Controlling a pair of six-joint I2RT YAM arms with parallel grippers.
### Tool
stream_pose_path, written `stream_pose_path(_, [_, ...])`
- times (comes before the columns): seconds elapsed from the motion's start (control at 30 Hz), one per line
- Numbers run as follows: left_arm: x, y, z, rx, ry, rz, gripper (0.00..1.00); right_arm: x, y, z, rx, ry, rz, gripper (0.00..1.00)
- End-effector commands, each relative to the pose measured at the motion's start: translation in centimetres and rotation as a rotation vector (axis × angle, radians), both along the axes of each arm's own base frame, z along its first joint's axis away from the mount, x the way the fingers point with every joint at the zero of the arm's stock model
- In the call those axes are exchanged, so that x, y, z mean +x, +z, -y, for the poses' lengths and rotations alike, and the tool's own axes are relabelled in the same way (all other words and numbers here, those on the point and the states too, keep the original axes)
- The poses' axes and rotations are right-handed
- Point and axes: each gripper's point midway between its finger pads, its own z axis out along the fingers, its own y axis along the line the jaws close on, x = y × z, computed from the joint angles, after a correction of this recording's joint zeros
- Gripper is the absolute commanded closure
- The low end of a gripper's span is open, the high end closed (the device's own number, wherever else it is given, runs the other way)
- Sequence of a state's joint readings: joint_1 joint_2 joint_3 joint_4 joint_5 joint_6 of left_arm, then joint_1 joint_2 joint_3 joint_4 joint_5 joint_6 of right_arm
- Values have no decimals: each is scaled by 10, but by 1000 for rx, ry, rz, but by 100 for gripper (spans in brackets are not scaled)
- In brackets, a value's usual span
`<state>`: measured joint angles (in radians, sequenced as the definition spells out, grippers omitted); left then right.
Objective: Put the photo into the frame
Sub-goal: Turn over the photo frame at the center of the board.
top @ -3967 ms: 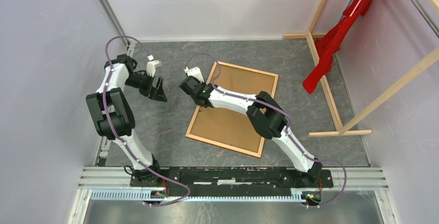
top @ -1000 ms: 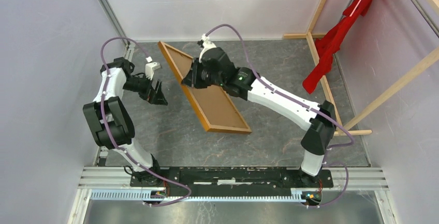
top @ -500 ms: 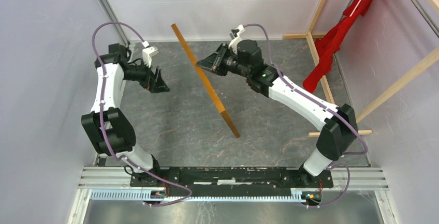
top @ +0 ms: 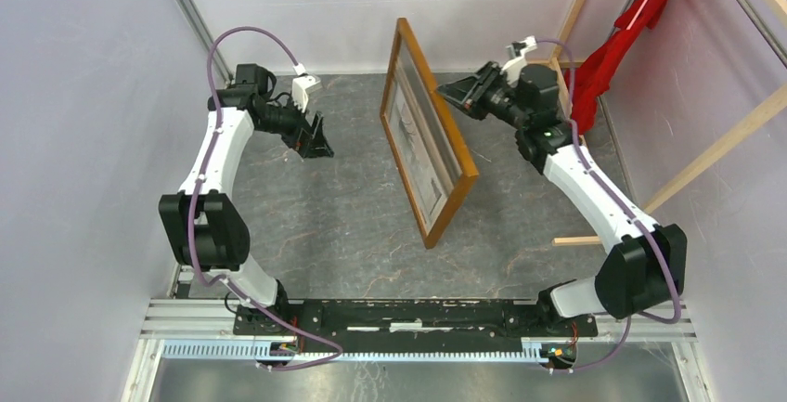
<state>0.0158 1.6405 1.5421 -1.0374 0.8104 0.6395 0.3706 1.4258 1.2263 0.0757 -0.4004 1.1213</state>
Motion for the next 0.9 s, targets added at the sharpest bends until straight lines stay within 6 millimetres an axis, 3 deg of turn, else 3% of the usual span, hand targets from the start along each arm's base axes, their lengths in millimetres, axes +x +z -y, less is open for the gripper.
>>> stream_pose_path(0.0, [9,-4,0,0,39,-6,1,0,-22,37,-87,-10,12,69])
stream_pose_path(0.03, [7,-6,10,3,12,-11,1,3,-25,46,-96,-24,11,67])
stream_pose_path(0.17, [7,-15,11,18,6,-21,2,2,-39,74,-146,-46,-12,55])
stream_pose_path(0.4, [5,-30,9,36,5,-45,3,-8,-66,102,-168,-79,-61,47])
stream_pose_path(0.53, [3,-36,8,44,-3,-54,3,-10,-63,116,-163,-105,-54,43])
stream_pose_path(0.67, [3,-37,8,48,-8,-53,3,-12,-62,117,-163,-100,-49,41])
stream_pose_path(0.87, [1,-41,7,54,-12,-58,4,-29,-107,115,-116,-101,-108,41])
